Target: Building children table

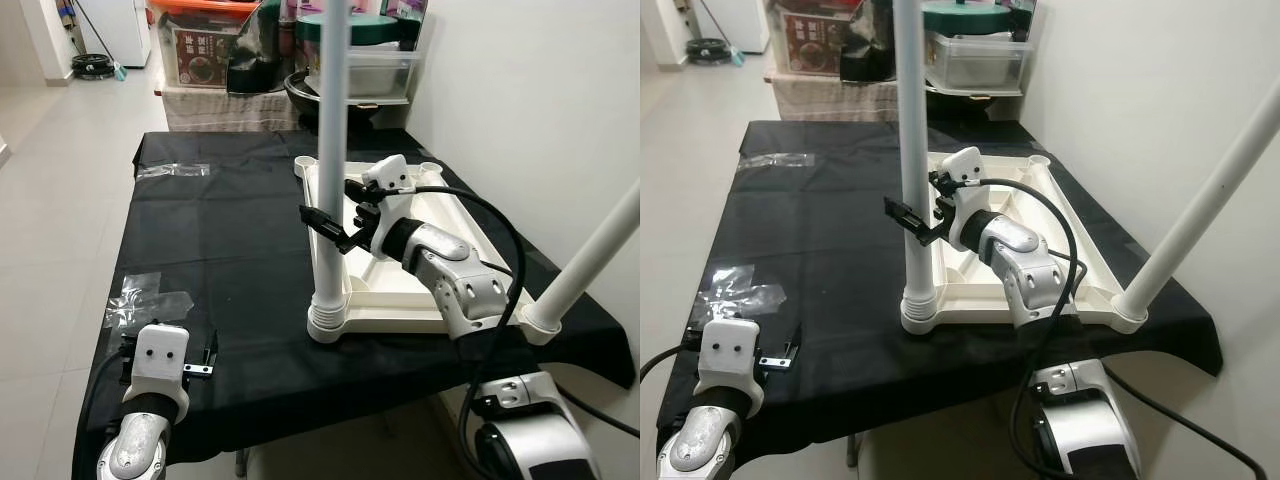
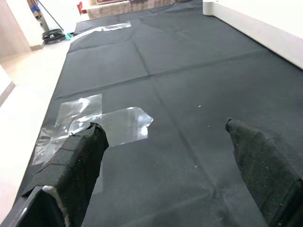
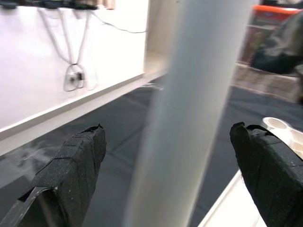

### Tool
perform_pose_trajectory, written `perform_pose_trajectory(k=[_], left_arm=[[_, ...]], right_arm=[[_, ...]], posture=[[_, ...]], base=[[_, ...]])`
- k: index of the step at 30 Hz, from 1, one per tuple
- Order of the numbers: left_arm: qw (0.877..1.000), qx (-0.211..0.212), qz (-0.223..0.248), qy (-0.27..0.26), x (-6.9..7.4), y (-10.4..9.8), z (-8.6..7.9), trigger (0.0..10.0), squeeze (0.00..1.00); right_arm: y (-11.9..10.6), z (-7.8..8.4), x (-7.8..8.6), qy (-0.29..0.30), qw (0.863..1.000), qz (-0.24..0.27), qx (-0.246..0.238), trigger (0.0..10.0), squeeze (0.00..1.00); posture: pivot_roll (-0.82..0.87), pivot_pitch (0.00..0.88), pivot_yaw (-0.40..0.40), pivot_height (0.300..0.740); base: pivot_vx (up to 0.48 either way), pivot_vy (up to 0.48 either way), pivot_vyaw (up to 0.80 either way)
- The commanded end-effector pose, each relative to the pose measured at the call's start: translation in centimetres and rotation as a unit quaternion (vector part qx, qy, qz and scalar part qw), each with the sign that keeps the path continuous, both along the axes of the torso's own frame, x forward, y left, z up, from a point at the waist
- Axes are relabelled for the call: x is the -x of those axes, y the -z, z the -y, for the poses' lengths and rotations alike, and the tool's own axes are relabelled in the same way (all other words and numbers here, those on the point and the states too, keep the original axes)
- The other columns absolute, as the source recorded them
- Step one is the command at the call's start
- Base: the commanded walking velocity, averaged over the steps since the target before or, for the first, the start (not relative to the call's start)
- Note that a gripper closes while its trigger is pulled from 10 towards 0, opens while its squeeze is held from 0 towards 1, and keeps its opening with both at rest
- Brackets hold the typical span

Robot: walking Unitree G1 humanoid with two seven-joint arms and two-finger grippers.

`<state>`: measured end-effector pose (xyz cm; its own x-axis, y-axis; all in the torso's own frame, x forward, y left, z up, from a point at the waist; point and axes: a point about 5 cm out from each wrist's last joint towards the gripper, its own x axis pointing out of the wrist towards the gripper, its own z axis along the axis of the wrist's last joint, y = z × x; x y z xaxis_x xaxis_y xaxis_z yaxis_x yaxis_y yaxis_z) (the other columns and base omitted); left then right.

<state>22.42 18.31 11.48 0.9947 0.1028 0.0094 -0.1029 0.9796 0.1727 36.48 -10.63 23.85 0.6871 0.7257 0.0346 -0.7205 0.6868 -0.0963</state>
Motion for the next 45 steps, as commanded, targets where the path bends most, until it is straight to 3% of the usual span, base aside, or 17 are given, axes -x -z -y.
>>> perform_pose_trajectory(k=[1, 2, 3, 4, 6, 9, 16, 24, 25, 26, 31, 36, 45], left_arm=[[1.000, 0.001, -0.004, 0.000, 0.1, 0.2, 0.0, 10.0, 0.00], [1.000, 0.001, -0.004, 0.001, 0.1, 0.2, 0.0, 10.0, 0.00], [1.000, 0.001, -0.004, 0.001, 0.1, 0.2, 0.0, 10.0, 0.00], [1.000, 0.001, -0.004, 0.001, 0.1, 0.2, 0.0, 10.0, 0.00], [1.000, 0.001, -0.003, -0.001, 0.0, 0.2, 0.0, 10.0, 0.00], [1.000, 0.002, 0.000, -0.005, -0.1, 0.1, -0.1, 10.0, 0.00], [1.000, 0.000, 0.001, -0.012, 0.2, 0.1, -0.4, 10.0, 0.00], [1.000, 0.001, 0.003, -0.019, 0.2, 0.0, -0.7, 10.0, 0.00], [1.000, 0.001, 0.003, -0.018, 0.2, -0.1, -0.7, 10.0, 0.00], [1.000, 0.001, 0.004, -0.017, 0.2, -0.1, -0.7, 10.0, 0.00], [1.000, 0.000, 0.006, -0.018, 0.1, -0.2, -1.0, 10.0, 0.00], [1.000, 0.003, 0.014, -0.022, 0.0, -0.7, -1.4, 10.0, 0.00], [1.000, 0.008, 0.004, -0.015, -0.3, -0.6, -1.3, 10.0, 0.00]], right_arm=[[0.3, -0.2, 0.0, -0.031, 0.999, -0.013, 0.003, 10.0, 0.00], [0.4, -0.2, 0.1, -0.046, 0.999, -0.019, 0.000, 3.3, 0.00], [0.4, -0.2, 0.1, -0.046, 0.999, -0.019, 0.000, 3.3, 0.00], [0.6, -0.1, 0.0, -0.057, 0.998, -0.026, -0.003, 0.0, 0.00], [1.8, 0.0, -0.4, -0.051, 0.996, -0.069, 0.009, 0.0, 0.00], [2.8, -0.1, -0.6, -0.035, 0.995, -0.083, 0.037, 0.0, 0.00], [3.4, -0.8, -0.5, -0.016, 0.995, -0.083, 0.047, 0.0, 0.00], [3.5, -1.6, -0.1, 0.024, 0.997, -0.064, 0.026, 0.0, 0.00], [3.7, -1.7, -0.1, 0.059, 0.996, -0.065, 0.003, 10.0, 0.55], [3.9, -2.0, 0.3, 0.071, 0.995, -0.066, -0.011, 10.0, 1.00], [4.1, -2.5, 1.0, 0.077, 0.995, -0.061, -0.030, 10.0, 1.00], [3.8, -2.6, 2.2, 0.129, 0.990, -0.009, -0.052, 10.0, 1.00], [3.8, -2.0, 2.9, 0.195, 0.978, 0.010, -0.066, 10.0, 1.00]], posture=[[0.08, 0.000, -0.104, 0.740], [0.08, 0.000, -0.104, 0.740], [0.08, 0.000, -0.104, 0.740], [0.08, 0.000, -0.106, 0.740], [0.08, 0.000, -0.108, 0.740], [0.08, 0.000, -0.114, 0.740], [0.09, 0.000, -0.119, 0.740], [0.09, 0.000, -0.115, 0.740], [0.09, 0.000, -0.114, 0.740], [0.09, 0.000, -0.109, 0.740], [0.09, 0.000, -0.104, 0.740], [0.09, 0.000, -0.099, 0.740], [0.08, 0.000, -0.089, 0.740]], base=[[0.000, 0.000, 0.00], [0.000, 0.000, 0.00], [0.000, 0.000, 0.00], [0.000, 0.000, 0.00], [0.000, 0.000, 0.00], [0.000, 0.000, 0.00], [0.000, 0.000, 0.00], [0.000, 0.000, 0.00], [0.000, 0.000, 0.00], [0.000, 0.000, 0.00], [0.000, 0.000, 0.00], [0.000, 0.000, 0.00], [0.000, 0.160, 0.00]])
